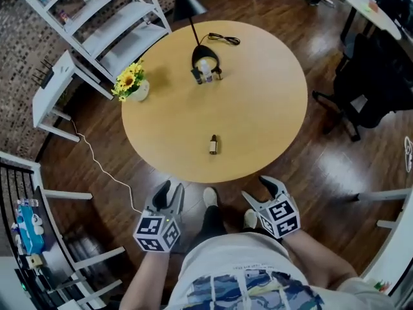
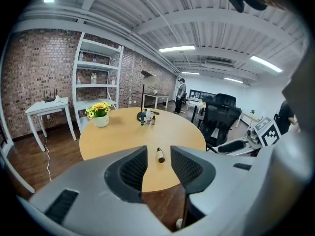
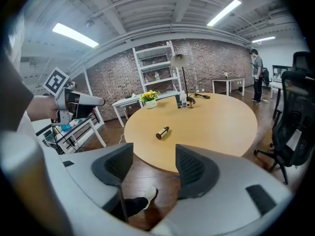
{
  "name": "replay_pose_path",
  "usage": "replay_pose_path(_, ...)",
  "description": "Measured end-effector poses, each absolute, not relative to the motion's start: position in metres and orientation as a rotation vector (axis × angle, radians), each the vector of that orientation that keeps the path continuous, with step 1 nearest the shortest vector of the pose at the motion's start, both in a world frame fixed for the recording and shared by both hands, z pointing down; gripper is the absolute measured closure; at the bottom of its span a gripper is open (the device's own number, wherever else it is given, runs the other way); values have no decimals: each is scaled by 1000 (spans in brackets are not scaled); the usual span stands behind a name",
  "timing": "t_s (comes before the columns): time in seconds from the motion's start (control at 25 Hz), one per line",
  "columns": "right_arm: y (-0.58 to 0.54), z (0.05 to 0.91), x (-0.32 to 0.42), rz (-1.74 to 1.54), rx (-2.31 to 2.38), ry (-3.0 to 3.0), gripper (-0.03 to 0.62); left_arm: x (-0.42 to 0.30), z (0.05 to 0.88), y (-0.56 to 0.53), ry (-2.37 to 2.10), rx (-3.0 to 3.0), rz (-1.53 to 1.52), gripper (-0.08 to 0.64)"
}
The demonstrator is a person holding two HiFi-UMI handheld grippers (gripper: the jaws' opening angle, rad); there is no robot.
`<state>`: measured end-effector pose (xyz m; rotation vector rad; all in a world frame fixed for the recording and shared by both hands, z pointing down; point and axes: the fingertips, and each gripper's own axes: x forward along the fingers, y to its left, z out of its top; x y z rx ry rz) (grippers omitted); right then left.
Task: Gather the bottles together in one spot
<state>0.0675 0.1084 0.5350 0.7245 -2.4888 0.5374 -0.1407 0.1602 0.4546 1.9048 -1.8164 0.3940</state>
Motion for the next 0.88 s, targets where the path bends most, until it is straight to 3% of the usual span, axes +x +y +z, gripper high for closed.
replay_pose_path(0.64, -7, 675, -116, 660, 851, -2187, 299, -263, 490, 81, -1502, 2104, 561, 436)
replay_pose_path(0.76, -20, 690, -117, 637, 914, -2131, 339, -270, 496, 71, -1421, 2153, 580, 434)
replay_pose_path(0.8, -22, 690, -117, 628, 927, -2125, 412, -271, 498, 67, -1396, 2167, 579, 436)
replay_pose_path(0.88, -22, 690, -115, 615, 932, -2119, 431, -270, 502, 59, -1349, 2191, 573, 436)
